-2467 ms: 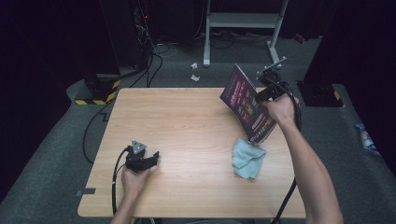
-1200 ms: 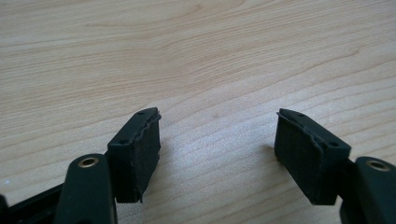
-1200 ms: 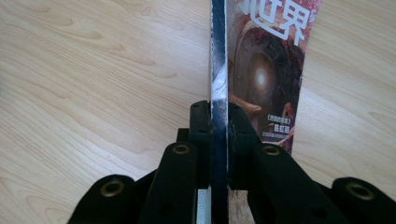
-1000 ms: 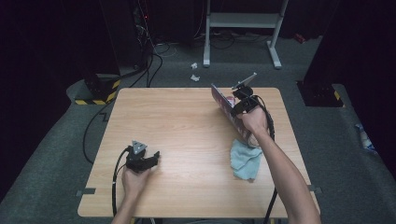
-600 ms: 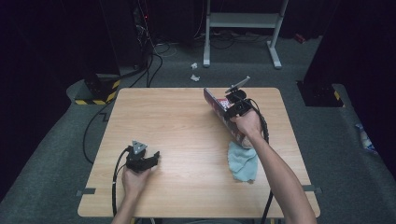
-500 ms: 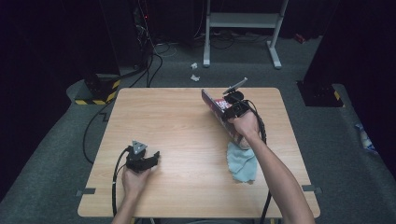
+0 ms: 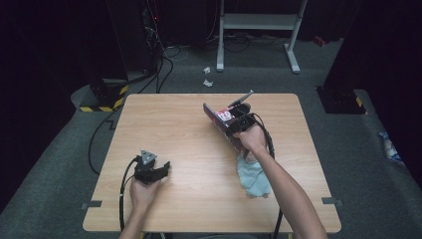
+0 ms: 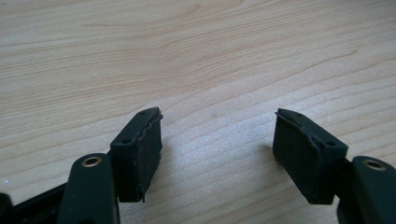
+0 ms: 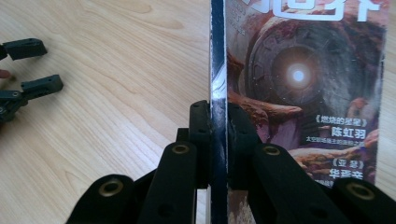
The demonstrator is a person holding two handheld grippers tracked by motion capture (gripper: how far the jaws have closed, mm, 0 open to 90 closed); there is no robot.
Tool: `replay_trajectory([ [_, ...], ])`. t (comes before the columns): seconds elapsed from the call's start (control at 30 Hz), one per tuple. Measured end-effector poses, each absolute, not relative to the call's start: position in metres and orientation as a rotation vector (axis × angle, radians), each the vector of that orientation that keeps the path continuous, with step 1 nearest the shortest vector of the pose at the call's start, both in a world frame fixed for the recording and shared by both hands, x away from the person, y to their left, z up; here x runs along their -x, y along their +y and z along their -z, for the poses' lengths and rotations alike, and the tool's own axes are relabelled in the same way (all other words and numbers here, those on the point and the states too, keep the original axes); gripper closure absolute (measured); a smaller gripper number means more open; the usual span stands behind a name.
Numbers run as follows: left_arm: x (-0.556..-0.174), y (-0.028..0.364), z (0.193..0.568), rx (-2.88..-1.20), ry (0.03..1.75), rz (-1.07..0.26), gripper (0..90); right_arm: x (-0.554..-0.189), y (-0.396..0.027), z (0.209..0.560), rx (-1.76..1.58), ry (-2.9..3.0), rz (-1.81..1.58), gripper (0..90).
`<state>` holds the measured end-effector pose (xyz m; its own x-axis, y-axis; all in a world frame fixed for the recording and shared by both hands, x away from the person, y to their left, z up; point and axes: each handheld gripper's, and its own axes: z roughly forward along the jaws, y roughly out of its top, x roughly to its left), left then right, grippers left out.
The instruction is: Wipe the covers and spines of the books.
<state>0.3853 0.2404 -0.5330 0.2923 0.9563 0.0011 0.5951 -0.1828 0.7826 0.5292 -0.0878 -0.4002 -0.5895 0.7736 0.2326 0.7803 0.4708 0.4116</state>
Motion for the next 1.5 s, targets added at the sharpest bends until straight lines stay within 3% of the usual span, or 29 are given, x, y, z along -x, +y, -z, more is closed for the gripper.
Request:
replay_trajectory([
  [0.8, -0.385, 0.240, 0.533, -1.878, 1.377, -0.674, 32.0, -0.521, -0.059, 0.430, 1.279, -2.700, 0.717, 77.9],
  [1.27, -0.384, 0.240, 0.532, -1.888, 1.378, -0.664, 31.6, -0.512, -0.043, 0.448, 1.149, -2.698, 0.677, 60.7],
  [1.5, -0.383, 0.234, 0.528, -1.868, 1.387, -0.562, 31.6, -0.507, -0.051, 0.438, 1.113, -2.718, 0.718, 56.2],
])
